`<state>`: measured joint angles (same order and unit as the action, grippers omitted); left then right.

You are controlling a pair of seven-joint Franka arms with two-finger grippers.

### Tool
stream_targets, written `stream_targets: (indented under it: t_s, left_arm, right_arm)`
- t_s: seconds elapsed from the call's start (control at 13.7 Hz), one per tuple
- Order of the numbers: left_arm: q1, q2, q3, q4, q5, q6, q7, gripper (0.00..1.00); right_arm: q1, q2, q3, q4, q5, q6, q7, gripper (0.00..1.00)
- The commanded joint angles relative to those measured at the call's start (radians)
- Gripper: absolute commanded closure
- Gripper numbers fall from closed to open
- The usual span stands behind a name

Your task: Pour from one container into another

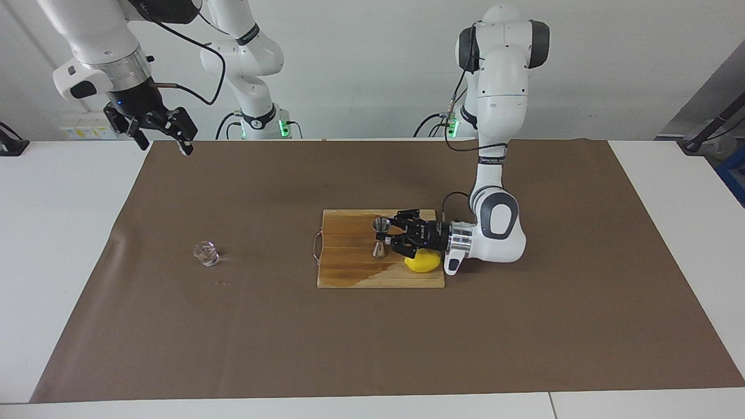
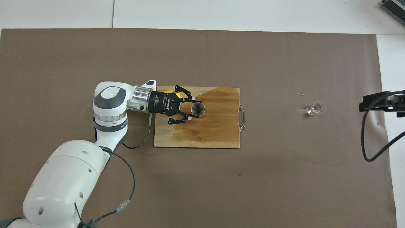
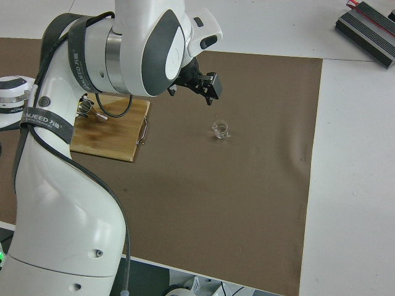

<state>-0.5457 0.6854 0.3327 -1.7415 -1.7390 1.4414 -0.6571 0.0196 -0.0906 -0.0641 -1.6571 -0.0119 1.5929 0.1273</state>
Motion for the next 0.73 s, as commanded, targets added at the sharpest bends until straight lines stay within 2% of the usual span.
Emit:
stream_targets:
  t_s: [0.0, 0.36, 0.66]
  left_arm:
    - [-0.037, -0.018, 0.051, -0.013, -0.017, 0.004, -0.006, 0.58]
    - [-0.098, -0.052, 0.112, -0.018, -0.017, 0.004, -0.042, 0.59]
    - [-0.163, -0.064, 0.14, -0.038, -0.04, 0.014, -0.053, 0.59]
  right_arm:
    - [-0.013, -0.023, 0.004, -0.016, 0.009, 0.006, -0.047, 0.0]
    - [-0.012, -0.027, -0.008, -0.033, 0.015, 0.013, -0.254, 0.0]
    - [-0.013, -0.052, -0.029, -0.085, 0.013, 0.016, -0.345, 0.0]
